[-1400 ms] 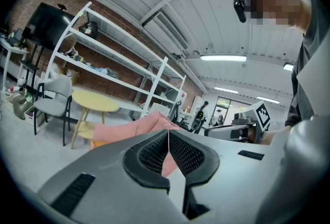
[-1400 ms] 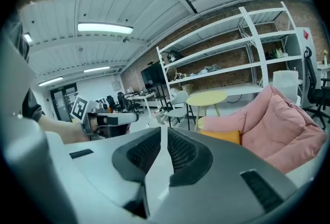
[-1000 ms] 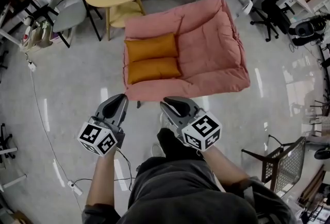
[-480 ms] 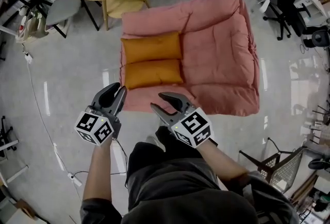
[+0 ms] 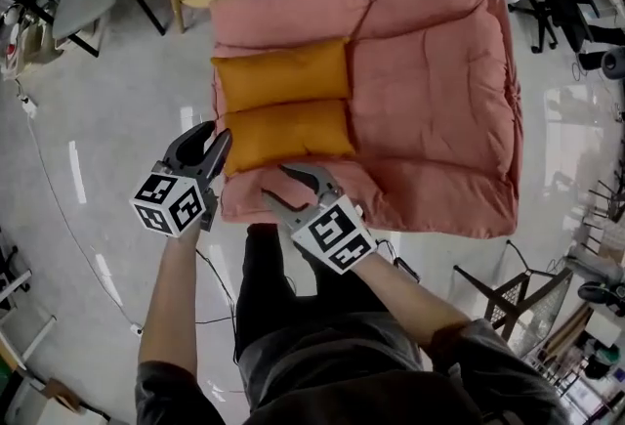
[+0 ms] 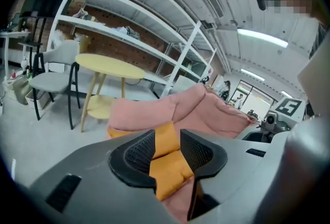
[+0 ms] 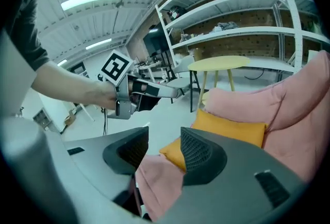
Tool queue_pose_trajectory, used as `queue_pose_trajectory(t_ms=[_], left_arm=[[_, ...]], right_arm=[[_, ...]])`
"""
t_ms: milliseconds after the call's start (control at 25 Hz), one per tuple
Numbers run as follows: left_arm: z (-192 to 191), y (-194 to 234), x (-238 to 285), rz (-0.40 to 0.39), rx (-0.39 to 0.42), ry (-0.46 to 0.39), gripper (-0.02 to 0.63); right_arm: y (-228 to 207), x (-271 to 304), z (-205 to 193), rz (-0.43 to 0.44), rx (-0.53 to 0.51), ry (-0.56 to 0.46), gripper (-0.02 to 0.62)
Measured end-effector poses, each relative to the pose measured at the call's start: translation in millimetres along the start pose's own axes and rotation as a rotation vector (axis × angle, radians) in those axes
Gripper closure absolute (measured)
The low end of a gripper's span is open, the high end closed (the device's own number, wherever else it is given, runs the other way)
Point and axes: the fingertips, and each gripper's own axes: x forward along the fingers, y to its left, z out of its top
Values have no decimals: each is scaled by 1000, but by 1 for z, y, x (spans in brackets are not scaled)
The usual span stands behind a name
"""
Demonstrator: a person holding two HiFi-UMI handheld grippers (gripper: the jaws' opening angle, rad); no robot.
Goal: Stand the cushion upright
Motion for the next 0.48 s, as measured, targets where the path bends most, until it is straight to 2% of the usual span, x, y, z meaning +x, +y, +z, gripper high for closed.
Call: queue_pose_trajectory(t_ms=[280,480], left_arm=[[-60,110,84,-53,-73,151,406],[-105,172,139,-106,-149,229,340]], right_arm=[[-15,128,-47,-43,-136,199,397],[-1,208,-100,-9,-330,412,373]])
